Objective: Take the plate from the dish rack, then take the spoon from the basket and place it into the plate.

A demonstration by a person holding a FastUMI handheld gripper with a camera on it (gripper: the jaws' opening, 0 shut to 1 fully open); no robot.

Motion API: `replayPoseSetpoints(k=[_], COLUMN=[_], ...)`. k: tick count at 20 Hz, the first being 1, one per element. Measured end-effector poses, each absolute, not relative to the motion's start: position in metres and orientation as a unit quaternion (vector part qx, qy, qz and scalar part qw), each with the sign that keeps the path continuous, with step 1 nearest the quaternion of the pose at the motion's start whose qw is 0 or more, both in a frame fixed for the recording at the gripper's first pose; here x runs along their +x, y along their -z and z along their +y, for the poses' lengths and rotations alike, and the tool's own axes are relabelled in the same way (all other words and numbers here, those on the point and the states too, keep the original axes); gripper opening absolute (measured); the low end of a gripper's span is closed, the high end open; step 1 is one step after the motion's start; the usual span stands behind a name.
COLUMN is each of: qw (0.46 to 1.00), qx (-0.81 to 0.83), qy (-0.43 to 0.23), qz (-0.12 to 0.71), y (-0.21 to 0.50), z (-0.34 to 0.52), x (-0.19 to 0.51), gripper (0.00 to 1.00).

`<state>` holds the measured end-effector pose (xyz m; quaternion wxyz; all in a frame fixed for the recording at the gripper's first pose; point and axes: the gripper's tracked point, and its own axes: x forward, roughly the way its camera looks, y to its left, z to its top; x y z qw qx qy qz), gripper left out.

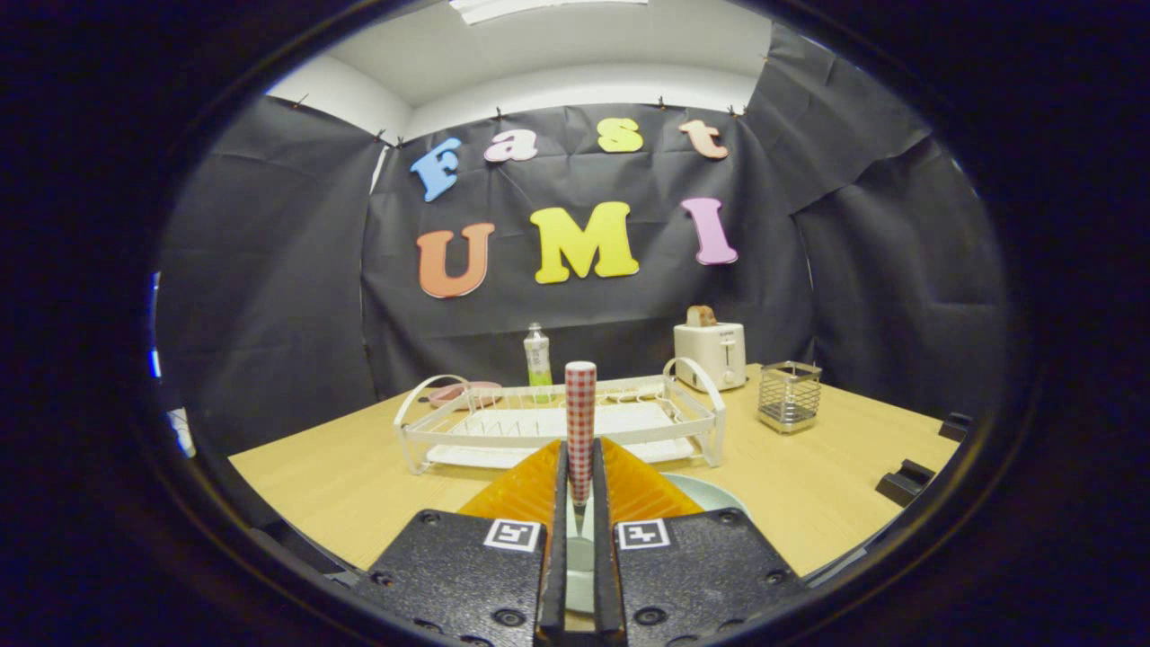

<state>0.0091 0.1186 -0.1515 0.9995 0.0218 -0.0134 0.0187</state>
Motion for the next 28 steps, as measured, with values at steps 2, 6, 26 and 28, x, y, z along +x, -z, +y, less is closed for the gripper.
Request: replayPoseSetpoints(k=[2,6,26,28], qw=[1.0,0.999,0.999,0.999], qx=[0.014,0.021,-0.028,-0.025], qy=[-0.02,-0.021,0.021,0.021], qz=[-0.012,-0.013,-0.032,-0.032], y=[0.152,0.152,0.037,0.025], z=[0.116,0.11,0.009,0.004], x=[0.008,0.007,-0.07,-0.082], gripper=[0.18,0.18,1.0,1.0])
